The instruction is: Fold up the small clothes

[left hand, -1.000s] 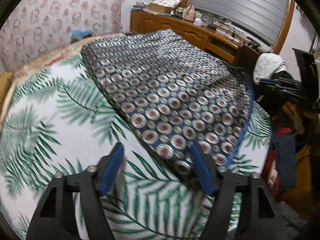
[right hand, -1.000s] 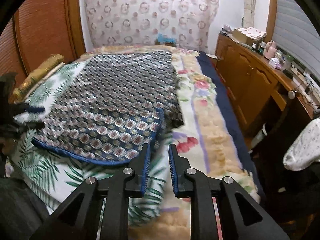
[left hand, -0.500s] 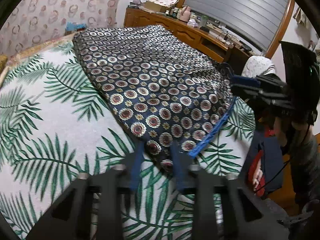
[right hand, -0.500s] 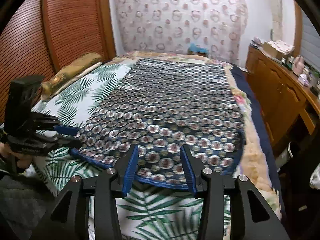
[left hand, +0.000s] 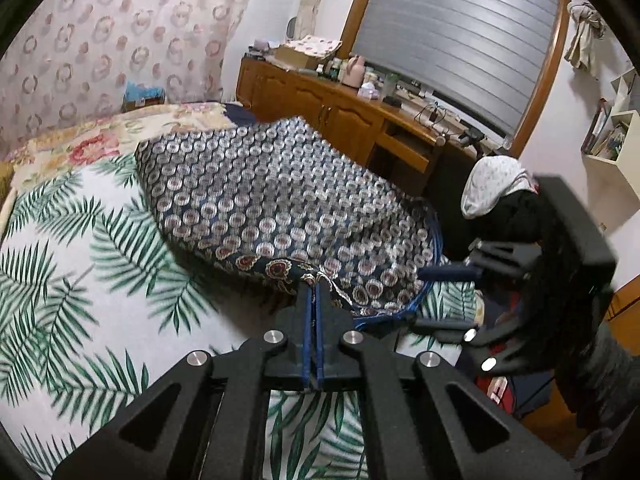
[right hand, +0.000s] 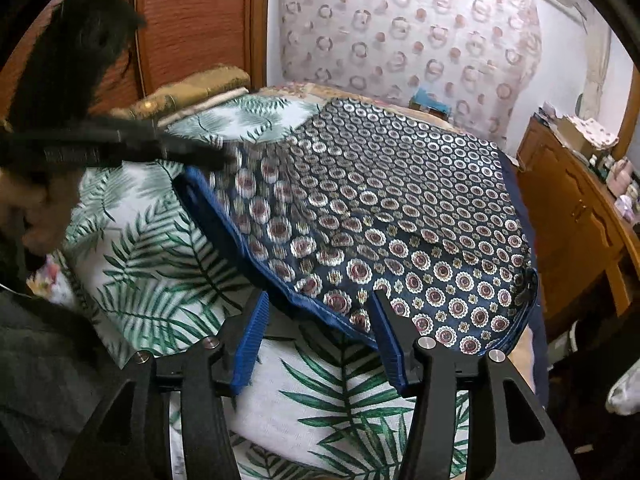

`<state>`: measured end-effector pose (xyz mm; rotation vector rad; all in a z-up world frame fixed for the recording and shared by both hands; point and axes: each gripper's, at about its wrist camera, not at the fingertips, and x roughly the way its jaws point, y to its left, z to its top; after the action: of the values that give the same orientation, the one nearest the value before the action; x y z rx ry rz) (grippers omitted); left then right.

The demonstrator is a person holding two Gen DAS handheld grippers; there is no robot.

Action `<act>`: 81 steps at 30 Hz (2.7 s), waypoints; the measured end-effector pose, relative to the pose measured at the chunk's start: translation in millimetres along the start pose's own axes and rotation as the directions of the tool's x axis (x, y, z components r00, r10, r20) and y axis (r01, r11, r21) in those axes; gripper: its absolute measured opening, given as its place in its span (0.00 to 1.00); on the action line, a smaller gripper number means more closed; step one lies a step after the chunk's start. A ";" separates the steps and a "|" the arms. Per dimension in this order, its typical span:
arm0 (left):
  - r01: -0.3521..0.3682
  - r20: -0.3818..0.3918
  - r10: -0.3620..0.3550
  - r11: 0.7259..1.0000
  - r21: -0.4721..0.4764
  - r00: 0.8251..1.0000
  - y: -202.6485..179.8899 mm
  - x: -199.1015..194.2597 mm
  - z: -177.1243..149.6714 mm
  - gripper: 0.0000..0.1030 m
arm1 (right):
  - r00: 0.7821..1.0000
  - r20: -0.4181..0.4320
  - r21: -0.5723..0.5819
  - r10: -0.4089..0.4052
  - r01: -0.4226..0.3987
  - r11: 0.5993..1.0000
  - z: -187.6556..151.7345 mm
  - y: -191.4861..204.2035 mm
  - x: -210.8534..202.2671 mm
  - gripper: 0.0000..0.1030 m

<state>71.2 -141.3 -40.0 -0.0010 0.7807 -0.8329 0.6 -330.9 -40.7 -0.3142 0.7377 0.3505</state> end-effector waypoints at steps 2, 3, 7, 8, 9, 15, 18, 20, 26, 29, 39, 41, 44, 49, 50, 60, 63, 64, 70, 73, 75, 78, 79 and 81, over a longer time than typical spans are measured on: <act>0.001 0.011 -0.001 1.000 0.001 1.000 0.3 -0.1 5.8 0.02 | 1.000 -0.010 -0.005 -0.014 0.014 1.000 0.5 -0.7 6.4 0.52; 0.000 0.018 0.000 1.000 0.000 1.000 0.6 -0.1 7.9 0.02 | 1.000 -0.013 -0.009 -0.023 0.023 1.000 0.2 -2.2 7.6 0.52; -0.010 0.051 0.010 1.000 -0.013 0.999 2.7 -1.1 15.0 0.02 | 0.998 -0.034 -0.006 -0.062 0.062 0.998 -1.5 -13.3 21.3 0.52; -0.011 0.053 0.012 1.000 -0.016 0.999 3.0 -0.2 16.3 0.02 | 0.997 -0.040 0.002 -0.067 0.067 0.998 -2.3 -15.5 25.7 0.52; -0.013 0.054 0.014 1.000 -0.017 0.998 3.1 0.7 17.2 0.02 | 0.997 -0.042 0.014 -0.066 0.066 0.998 -3.7 -18.0 27.5 0.52; -0.017 0.068 0.018 1.000 -0.024 0.997 4.4 4.6 25.0 0.02 | 1.000 -0.007 0.038 -0.026 0.027 0.999 -2.7 -16.1 33.8 0.52; -0.018 0.076 0.020 0.999 -0.027 0.997 5.5 3.4 27.1 0.02 | 0.999 -0.007 0.020 -0.051 0.052 0.998 0.5 -14.4 39.4 0.53; -0.020 0.081 0.023 0.999 -0.032 0.996 6.6 2.1 27.2 0.02 | 0.996 -0.010 0.013 -0.084 0.084 0.996 3.5 -16.4 42.5 0.53; -0.028 0.092 0.031 0.999 -0.044 0.995 12.2 -2.3 26.0 0.02 | 0.989 -0.018 0.048 -0.146 0.146 0.988 10.5 -39.5 55.1 0.53; -0.029 0.104 0.035 0.998 -0.052 0.994 15.8 -5.9 26.8 0.02 | 0.990 -0.004 0.083 -0.143 0.142 0.986 17.5 -46.7 59.0 0.53; -0.074 0.129 0.084 0.994 -0.080 0.988 40.5 -9.6 43.2 0.02 | 0.985 0.111 0.083 -0.134 0.125 0.989 84.7 -66.0 63.0 0.05; -0.091 0.134 0.103 0.992 -0.090 0.986 48.0 -8.5 51.0 0.02 | 0.980 0.137 0.069 -0.143 0.135 0.988 103.6 -67.5 64.3 0.05; -0.125 0.140 0.136 0.989 -0.085 0.981 55.8 -5.8 63.0 0.02 | 0.975 0.163 0.041 -0.151 0.146 0.988 132.0 -70.0 73.1 0.05; -0.159 0.137 0.172 0.982 -0.099 0.975 76.8 5.0 80.8 0.02 | 0.974 0.174 0.003 -0.142 0.144 0.990 165.1 -75.0 100.0 0.05; -0.165 0.134 0.179 0.981 -0.105 0.975 81.5 8.2 83.8 0.02 | 0.975 0.174 -0.002 -0.140 0.143 0.990 167.6 -75.4 105.9 0.05; -0.212 0.067 0.222 0.969 -0.129 0.973 124.5 48.5 104.1 0.03 | 0.985 0.133 -0.014 -0.112 0.115 0.993 179.6 -114.8 162.6 0.05; -0.241 0.057 0.248 0.964 -0.111 0.967 131.8 54.2 107.7 0.03 | 0.988 0.119 -0.011 -0.102 0.104 0.994 184.4 -122.2 172.7 0.05; -0.245 0.055 0.252 0.964 -0.104 0.966 133.9 55.4 108.8 0.06 | 0.989 0.114 -0.008 -0.099 0.100 0.995 186.6 -124.9 174.3 0.05; -0.247 0.059 0.251 0.967 -0.061 0.966 139.3 57.8 111.8 0.67 | 0.995 0.073 0.003 -0.073 0.073 0.997 194.0 -134.3 191.4 0.05; -0.239 0.039 0.241 0.970 -0.048 0.970 140.9 63.1 108.8 0.76 | 0.996 0.067 0.024 -0.060 0.059 0.998 201.4 -139.3 196.5 0.05; -0.235 0.031 0.236 0.971 -0.044 0.971 140.9 65.5 107.6 0.76 | 0.997 0.066 0.041 -0.048 0.045 0.998 207.7 -144.9 198.1 0.06; -0.243 0.018 0.244 0.969 -0.031 0.970 140.9 69.7 105.8 0.76 | 0.996 0.071 0.072 -0.052 0.047 0.996 216.3 -157.0 199.2 0.20; -0.248 0.010 0.249 0.968 -0.029 0.969 141.9 72.5 106.0 0.76 | 0.996 0.073 0.087 -0.054 0.048 0.995 219.2 -161.8 199.3 0.24; -0.257 -0.008 0.257 0.966 -0.031 0.966 146.3 78.6 107.6 0.76 | 0.996 0.081 0.119 -0.050 0.040 0.992 223.9 -169.8 197.4 0.29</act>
<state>267.9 -123.9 -53.4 0.0719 0.7785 -0.5741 340.2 -355.0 3.9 -0.2036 0.6653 0.2748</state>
